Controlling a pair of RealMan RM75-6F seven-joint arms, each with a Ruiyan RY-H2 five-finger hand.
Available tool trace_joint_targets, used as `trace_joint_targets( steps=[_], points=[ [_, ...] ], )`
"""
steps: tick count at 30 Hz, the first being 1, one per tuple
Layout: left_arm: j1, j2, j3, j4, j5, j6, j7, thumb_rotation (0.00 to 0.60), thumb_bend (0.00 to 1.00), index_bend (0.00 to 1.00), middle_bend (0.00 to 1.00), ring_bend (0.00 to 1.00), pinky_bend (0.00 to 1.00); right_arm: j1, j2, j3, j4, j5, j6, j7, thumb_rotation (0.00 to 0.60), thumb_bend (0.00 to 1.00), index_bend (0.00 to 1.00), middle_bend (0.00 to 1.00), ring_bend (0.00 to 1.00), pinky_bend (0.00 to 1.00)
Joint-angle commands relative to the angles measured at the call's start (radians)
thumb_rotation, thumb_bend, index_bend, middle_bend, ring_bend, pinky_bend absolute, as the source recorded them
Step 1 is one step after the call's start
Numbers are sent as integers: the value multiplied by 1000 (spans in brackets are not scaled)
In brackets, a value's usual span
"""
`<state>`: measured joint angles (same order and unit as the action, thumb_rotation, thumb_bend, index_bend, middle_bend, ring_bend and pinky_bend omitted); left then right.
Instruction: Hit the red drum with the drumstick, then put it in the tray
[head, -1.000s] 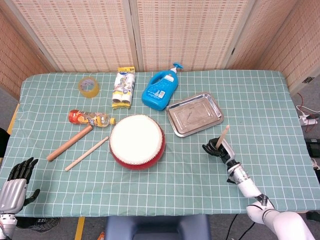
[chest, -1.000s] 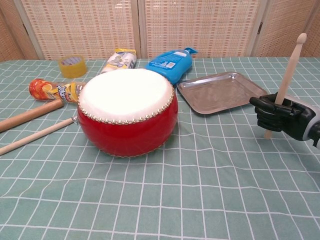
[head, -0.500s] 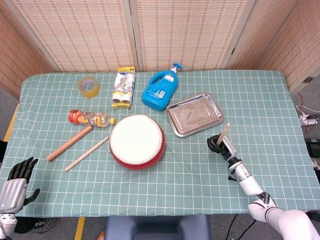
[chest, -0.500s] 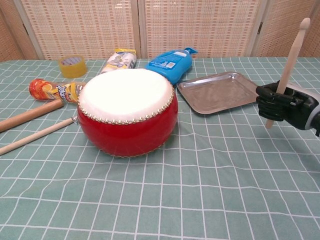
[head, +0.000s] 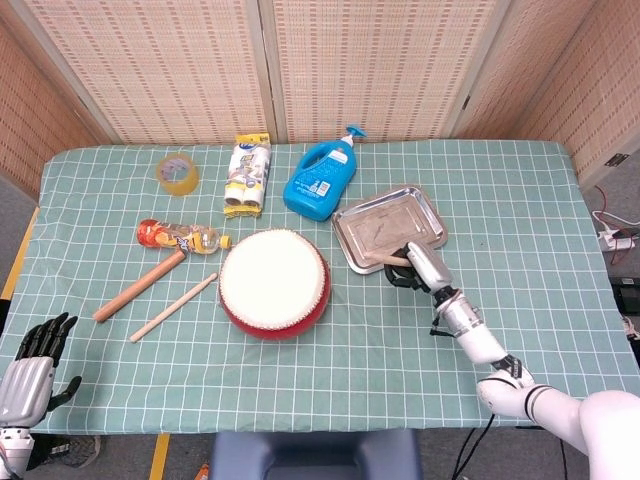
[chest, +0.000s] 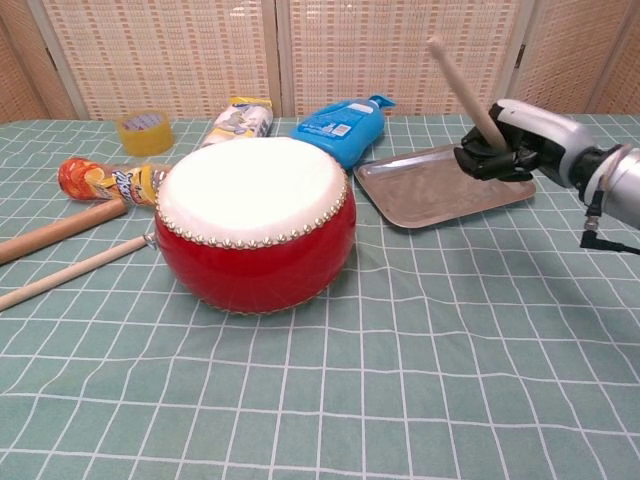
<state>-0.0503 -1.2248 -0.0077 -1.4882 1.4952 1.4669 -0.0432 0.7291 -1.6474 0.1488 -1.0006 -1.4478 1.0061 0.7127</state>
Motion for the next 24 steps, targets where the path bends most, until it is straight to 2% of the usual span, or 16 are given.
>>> trace_joint_targets(
  steps=[1, 3, 6, 14, 18, 24],
  points=[
    [2, 3, 2, -1, 7, 7, -5, 600, 252, 25, 0, 0, 0, 136, 26, 105, -169, 190, -135, -614, 593, 843, 1000, 1000, 1000, 1000],
    [3, 4, 3, 1, 16, 15, -12, 600, 253, 25, 0, 0, 0, 165, -4, 116, -158, 218, -131, -744, 594, 843, 1000, 1000, 1000, 1000],
    [2, 4, 6, 6, 30, 21, -12, 600, 253, 25, 0, 0, 0, 202, -40, 138, -152, 268, -143, -858, 594, 844, 1000, 1000, 1000, 1000],
    [-4, 4, 10, 10, 43, 20, -17, 600, 253, 25, 0, 0, 0, 300, -91, 188, -126, 377, -179, -1072, 598, 844, 1000, 1000, 1000, 1000],
    [-4, 1, 13, 15, 42, 16, -21, 600, 253, 25, 0, 0, 0, 355, -110, 159, -89, 371, -165, -1248, 599, 844, 1000, 1000, 1000, 1000],
    [-3, -3, 16, 23, 38, 11, -30, 600, 253, 25, 0, 0, 0, 390, -122, 114, -59, 361, -155, -1415, 600, 844, 1000, 1000, 1000, 1000]
  ],
)
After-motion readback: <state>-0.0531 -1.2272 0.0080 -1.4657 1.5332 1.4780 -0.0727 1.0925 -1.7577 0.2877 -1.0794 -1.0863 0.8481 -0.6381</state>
